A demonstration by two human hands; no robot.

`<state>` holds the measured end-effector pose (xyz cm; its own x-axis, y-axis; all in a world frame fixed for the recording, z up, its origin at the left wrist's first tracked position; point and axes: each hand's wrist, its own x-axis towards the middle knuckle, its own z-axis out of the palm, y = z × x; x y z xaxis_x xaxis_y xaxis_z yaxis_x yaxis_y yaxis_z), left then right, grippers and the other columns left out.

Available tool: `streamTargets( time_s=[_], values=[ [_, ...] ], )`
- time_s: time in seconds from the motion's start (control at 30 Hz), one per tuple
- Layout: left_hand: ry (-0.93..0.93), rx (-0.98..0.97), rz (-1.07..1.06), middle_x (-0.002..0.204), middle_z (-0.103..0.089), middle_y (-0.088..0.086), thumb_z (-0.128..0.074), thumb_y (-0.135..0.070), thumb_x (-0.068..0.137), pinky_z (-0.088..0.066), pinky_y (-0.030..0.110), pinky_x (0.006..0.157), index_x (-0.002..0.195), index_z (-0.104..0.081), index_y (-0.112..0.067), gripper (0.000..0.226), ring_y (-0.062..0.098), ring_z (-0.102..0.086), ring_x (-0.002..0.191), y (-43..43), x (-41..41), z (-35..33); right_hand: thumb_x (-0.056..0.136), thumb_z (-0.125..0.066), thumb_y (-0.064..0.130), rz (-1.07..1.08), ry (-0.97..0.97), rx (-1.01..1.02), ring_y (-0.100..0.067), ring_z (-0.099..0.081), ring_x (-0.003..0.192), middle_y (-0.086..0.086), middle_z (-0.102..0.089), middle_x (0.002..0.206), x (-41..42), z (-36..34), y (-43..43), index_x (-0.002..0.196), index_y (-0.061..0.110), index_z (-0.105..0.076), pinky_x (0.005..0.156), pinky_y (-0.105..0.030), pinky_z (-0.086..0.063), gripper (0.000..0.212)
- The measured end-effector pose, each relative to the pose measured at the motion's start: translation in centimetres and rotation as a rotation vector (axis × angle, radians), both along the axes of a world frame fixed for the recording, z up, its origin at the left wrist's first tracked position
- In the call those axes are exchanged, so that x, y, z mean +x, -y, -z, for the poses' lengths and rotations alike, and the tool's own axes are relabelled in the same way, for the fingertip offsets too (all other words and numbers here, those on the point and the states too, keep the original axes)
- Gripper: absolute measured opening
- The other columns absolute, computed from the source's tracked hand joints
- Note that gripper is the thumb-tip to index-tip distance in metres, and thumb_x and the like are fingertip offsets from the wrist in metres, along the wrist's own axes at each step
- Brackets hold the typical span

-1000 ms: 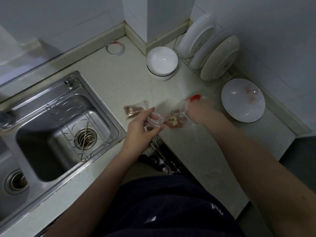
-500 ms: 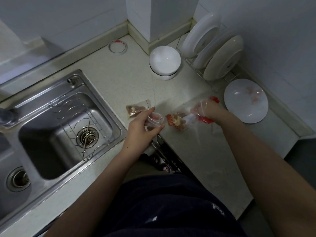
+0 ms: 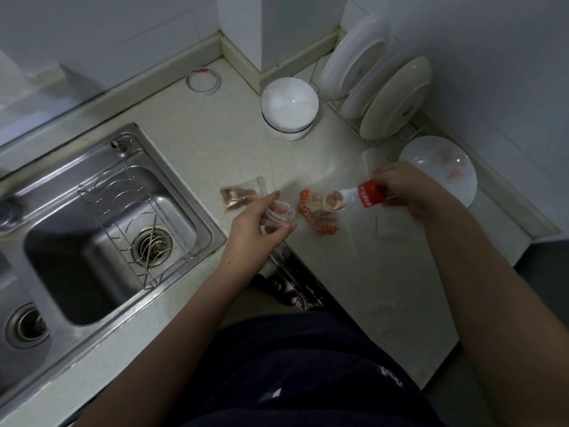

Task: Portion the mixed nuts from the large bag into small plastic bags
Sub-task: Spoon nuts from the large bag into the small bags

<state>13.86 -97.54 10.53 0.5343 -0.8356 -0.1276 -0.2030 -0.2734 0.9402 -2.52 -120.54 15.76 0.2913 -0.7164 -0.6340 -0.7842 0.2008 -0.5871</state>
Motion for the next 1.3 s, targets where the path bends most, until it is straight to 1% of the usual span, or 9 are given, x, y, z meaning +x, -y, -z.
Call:
streamTargets(
  time_s=[0.07,0.1,0.2,0.27,0.37,0.63,0.9,1.2,1.3],
  values=[
    [0.011,0.0,0.007,0.101,-0.064,-0.023,-0.078,-0.017,0.082,-0.044,0.0,0.074,0.135,-0.055,-0.017,0.058,-0.013,-0.059,0.094,0.1,-0.1,0.0,0.088,-0.063,0.019,0.052,0.048,-0.011,-0.023,-0.059,0.086,-0.012,-0.062,0.094,-0.5,-0.5,0.1,0.102,0.009,-0.063,0.057,-0.026,-0.043,0.017],
    [0.018,0.002,0.01,0.101,-0.064,-0.023,-0.078,-0.017,0.082,-0.043,0.0,0.073,0.135,-0.055,-0.018,0.058,-0.013,-0.059,0.094,0.1,-0.2,-0.1,0.086,-0.065,0.019,0.077,0.067,-0.015,-0.021,-0.059,0.08,-0.011,-0.063,0.092,-0.7,-0.8,0.1,0.103,0.01,-0.064,0.055,-0.026,-0.043,0.02],
    [0.044,0.007,0.015,0.1,-0.063,-0.025,-0.078,-0.019,0.081,-0.043,-0.001,0.075,0.135,-0.055,-0.019,0.059,-0.014,-0.058,0.094,0.3,-0.3,-0.2,0.083,-0.067,0.017,0.14,0.141,-0.028,-0.013,-0.054,0.055,-0.006,-0.063,0.069,-1.4,-1.6,-0.3,0.092,0.008,-0.069,0.045,-0.02,-0.041,0.014],
    [0.048,0.012,0.018,0.1,-0.063,-0.026,-0.078,-0.02,0.081,-0.043,0.0,0.076,0.135,-0.055,-0.02,0.058,-0.014,-0.059,0.094,0.4,-0.3,-0.2,0.084,-0.066,0.017,0.19,0.216,-0.032,-0.011,-0.052,0.047,-0.002,-0.061,0.057,-1.8,-2.0,-0.5,0.082,0.007,-0.069,0.041,-0.018,-0.041,0.011],
    [0.041,0.016,0.021,0.101,-0.064,-0.024,-0.078,-0.019,0.081,-0.045,0.002,0.078,0.135,-0.055,-0.02,0.059,-0.011,-0.06,0.095,0.5,-0.3,-0.2,0.088,-0.063,0.017,0.265,0.299,-0.045,-0.012,-0.05,0.046,-0.002,-0.059,0.052,-2.5,-2.5,-0.9,0.075,0.009,-0.064,0.042,-0.02,-0.042,0.015],
    [0.07,0.027,0.043,0.106,-0.064,-0.019,-0.078,-0.02,0.081,-0.042,0.001,0.082,0.137,-0.055,-0.017,0.061,-0.011,-0.057,0.1,0.7,-0.5,-0.6,0.093,-0.058,0.014,0.408,0.492,0.019,-0.01,-0.053,0.044,0.001,-0.059,0.05,-3.2,-3.2,-2.0,0.074,0.01,-0.06,0.041,-0.019,-0.044,0.019],
    [0.057,0.031,0.051,0.109,-0.065,-0.012,-0.078,-0.019,0.082,-0.041,0.001,0.083,0.138,-0.054,-0.015,0.061,-0.011,-0.057,0.102,0.8,-0.7,-1.3,0.093,-0.057,0.016,0.379,0.515,-0.013,-0.01,-0.053,0.045,0.002,-0.059,0.051,-2.7,-4.8,-3.9,0.073,0.011,-0.06,0.042,-0.019,-0.044,0.021],
    [0.05,0.002,0.08,0.105,-0.063,-0.019,-0.078,-0.013,0.08,-0.041,0.002,0.085,0.138,-0.053,-0.016,0.063,-0.01,-0.057,0.102,0.7,-1.1,-2.2,0.094,-0.054,0.014,0.189,0.549,-0.045,-0.012,-0.051,0.047,-0.002,-0.059,0.055,-0.9,-6.9,-7.7,0.075,0.009,-0.068,0.044,-0.02,-0.044,0.024],
    [0.07,-0.001,0.084,0.11,-0.062,-0.017,-0.08,-0.016,0.079,-0.042,0.003,0.087,0.138,-0.054,-0.018,0.065,-0.01,-0.056,0.104,0.8,-1.1,-2.4,0.095,-0.054,0.014,0.073,0.507,-0.139,-0.013,-0.051,0.047,-0.007,-0.059,0.057,-0.1,-7.0,-8.9,0.08,-0.004,-0.068,0.044,-0.021,-0.043,0.027]
  ],
)
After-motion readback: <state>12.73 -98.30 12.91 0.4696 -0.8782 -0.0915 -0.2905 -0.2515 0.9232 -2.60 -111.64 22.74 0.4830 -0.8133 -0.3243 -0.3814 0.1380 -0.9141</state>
